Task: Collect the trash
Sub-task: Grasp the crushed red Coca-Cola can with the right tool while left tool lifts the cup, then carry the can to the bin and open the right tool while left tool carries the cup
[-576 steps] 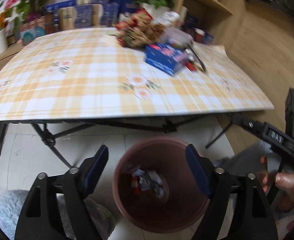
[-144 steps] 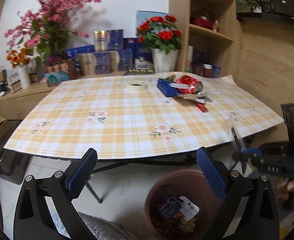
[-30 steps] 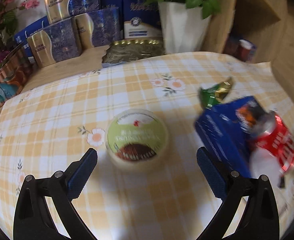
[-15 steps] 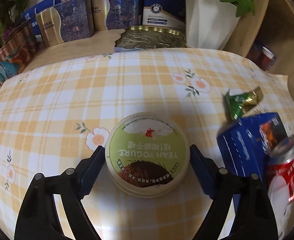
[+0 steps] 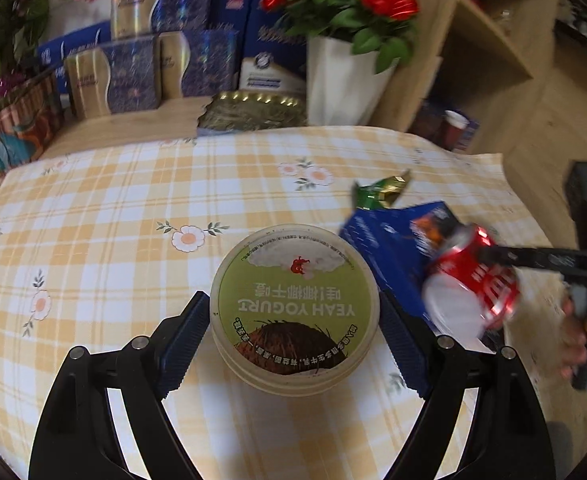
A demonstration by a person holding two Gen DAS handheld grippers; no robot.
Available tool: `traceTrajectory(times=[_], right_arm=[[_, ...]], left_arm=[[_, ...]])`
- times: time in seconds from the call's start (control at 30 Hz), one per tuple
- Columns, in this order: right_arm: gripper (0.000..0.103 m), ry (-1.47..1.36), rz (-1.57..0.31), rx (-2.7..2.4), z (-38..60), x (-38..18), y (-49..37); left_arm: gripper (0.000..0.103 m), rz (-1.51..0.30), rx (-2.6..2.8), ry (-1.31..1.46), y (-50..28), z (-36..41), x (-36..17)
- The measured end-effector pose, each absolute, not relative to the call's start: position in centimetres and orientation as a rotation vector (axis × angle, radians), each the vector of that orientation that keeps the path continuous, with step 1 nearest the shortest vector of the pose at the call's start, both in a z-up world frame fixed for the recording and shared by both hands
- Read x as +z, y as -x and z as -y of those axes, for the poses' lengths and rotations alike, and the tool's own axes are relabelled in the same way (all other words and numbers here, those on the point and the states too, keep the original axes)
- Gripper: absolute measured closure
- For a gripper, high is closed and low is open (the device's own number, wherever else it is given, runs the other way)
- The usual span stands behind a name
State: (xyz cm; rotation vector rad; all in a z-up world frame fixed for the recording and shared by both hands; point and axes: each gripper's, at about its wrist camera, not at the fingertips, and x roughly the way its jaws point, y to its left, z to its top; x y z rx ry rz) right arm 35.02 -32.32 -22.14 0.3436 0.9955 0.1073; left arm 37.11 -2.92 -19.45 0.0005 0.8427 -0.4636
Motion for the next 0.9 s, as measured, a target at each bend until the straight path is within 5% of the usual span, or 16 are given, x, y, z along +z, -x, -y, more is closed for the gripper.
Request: traceTrajectory(times=[0.3,0.9], right_arm=[[0.09,-0.304,-0.963,0.125,31.7,-19.9,-33.6],[0.092,-0.209,-0.711,0.049,32.0,-12.1,-25.4]], left_arm=[[0.021,-0.797,-0.523,0.002,-32.6,3.1,-17.7],[0.021,-0.714,-0.552,-0.024,-25.2,2.7,-13.2]])
